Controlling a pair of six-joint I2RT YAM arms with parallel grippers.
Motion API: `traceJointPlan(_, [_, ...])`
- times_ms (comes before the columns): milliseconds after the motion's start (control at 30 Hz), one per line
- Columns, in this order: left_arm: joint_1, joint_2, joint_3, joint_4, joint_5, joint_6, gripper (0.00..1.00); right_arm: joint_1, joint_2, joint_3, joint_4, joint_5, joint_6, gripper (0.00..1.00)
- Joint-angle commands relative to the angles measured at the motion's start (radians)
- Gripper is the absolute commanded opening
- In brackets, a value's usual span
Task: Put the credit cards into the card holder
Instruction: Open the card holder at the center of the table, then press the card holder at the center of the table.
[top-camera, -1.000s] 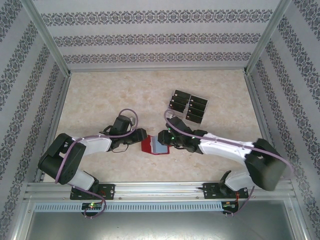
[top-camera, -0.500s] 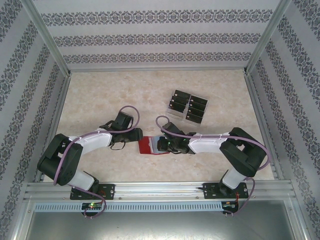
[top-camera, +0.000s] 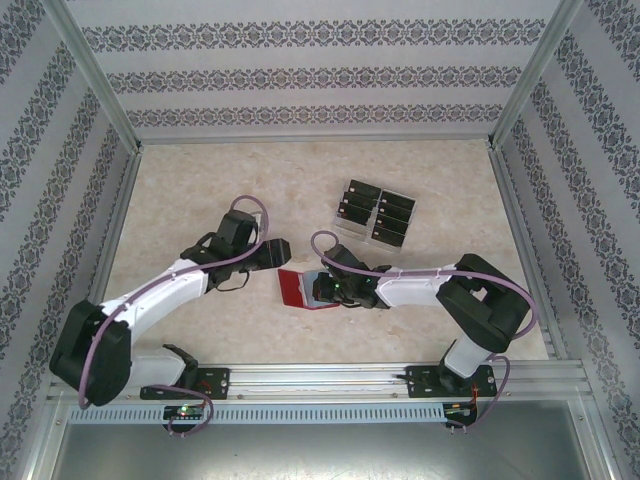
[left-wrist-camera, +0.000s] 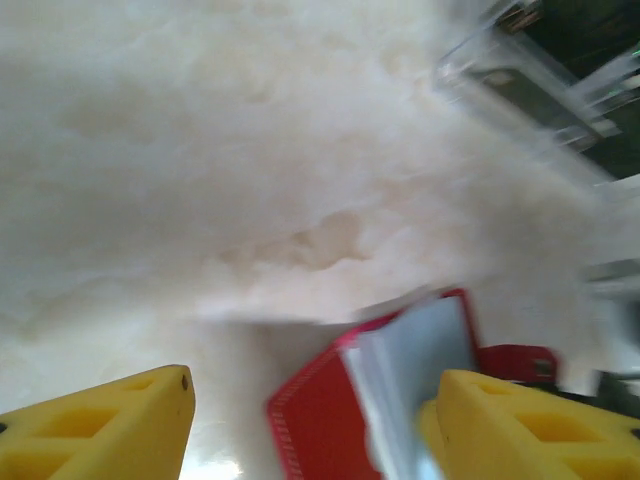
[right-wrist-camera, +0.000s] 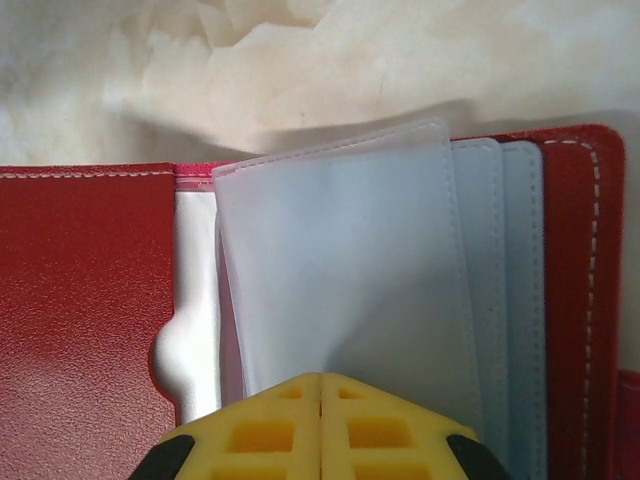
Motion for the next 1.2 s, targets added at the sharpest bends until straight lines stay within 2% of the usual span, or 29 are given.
traceJointPlan(0, [-0.020, -0.027, -0.025, 0.096, 0.068, -0.118, 0.67, -0.008, 0.000, -0.024, -0.005, 0.038, 0.010, 0.08])
traceJointPlan(233, [-0.063, 0.038, -0.124, 0.354, 0.151, -0.281, 0.67, -0.009, -0.022, -0.028, -0.006, 0.042, 0.009, 0.08])
traceJointPlan(400, [-0.091, 0.108, -0.158, 0.398, 0.153, -0.303, 0.67, -0.013, -0.049, -0.037, -0.020, 0.048, 0.003, 0.08])
traceJointPlan(600, [-0.091, 0.132, -0.214, 0.351, 0.076, -0.249, 0.67, -0.031, -0.123, -0.073, -0.053, 0.062, -0.009, 0.16])
traceJointPlan(767, [-0.091, 0.191, -0.215, 0.362, 0.054, -0.209, 0.67, -0.045, -0.153, -0.091, -0.074, 0.061, -0.018, 0.20])
traceJointPlan(1167, [-0.065, 0.287, -0.123, 0.332, 0.008, -0.083, 0.67, -0.039, -0.083, -0.059, -0.033, 0.007, -0.009, 0.22])
